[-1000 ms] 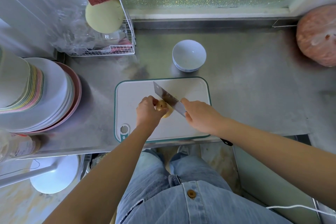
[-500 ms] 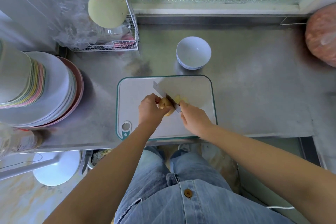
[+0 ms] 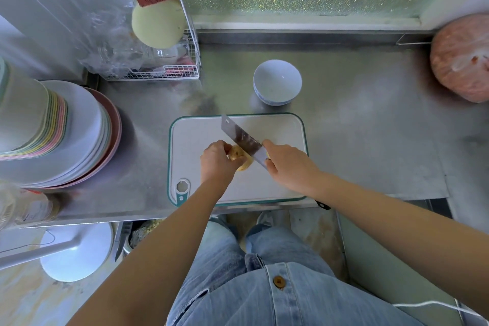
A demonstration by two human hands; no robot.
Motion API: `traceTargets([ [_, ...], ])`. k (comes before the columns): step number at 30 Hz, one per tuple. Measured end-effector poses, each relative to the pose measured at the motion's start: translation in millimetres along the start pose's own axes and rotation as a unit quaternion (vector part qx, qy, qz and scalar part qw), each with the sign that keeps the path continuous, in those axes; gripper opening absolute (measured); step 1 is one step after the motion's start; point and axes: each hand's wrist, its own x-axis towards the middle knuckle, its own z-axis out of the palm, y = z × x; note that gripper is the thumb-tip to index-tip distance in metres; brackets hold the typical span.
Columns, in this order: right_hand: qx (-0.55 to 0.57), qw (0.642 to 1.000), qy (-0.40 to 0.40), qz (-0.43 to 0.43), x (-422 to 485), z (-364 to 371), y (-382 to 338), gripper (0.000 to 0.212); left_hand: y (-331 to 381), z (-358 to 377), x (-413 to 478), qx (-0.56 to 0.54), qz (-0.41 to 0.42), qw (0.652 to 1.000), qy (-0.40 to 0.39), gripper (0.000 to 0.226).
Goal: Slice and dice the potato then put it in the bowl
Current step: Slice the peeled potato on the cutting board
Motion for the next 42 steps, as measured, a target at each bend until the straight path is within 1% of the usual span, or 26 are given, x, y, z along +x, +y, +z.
traceTargets([
  [5,-0.011,1.000,-0.005,0.001,-7,0,2,0.029,-2,0,1,-0.006,0.004,1.000,0.000,0.035],
  [11,0.001,1.000,-0.029,0.002,-4,4,-1,0.030,-2,1,2,-0.011,0.001,1.000,-0.005,0.033],
  [16,0.009,1.000,-0.024,0.009,8,22,-3,0.036,-3,1,4,-0.012,0.003,1.000,-0.004,0.035],
  [21,-0.007,0.999,-0.024,0.021,19,46,-3,0.028,-5,1,3,-0.006,0.016,1.000,0.004,0.037],
  [24,-0.014,0.999,-0.019,0.027,19,56,1,0.026,-7,2,2,-0.013,0.018,1.000,0.006,0.039],
  [30,0.043,0.998,-0.015,0.036,20,38,9,0.024,-13,1,-6,-0.007,0.047,0.999,0.009,0.052],
  [33,0.059,0.998,0.002,0.032,13,20,5,0.023,-15,0,-9,-0.024,0.047,0.998,0.017,0.040],
  [35,0.047,0.999,0.000,0.028,9,12,4,0.023,-14,0,-9,-0.017,0.050,0.998,0.023,0.033],
  [42,0.016,0.999,-0.026,0.019,3,0,1,0.023,-11,0,-6,-0.015,0.041,0.999,0.023,0.028],
])
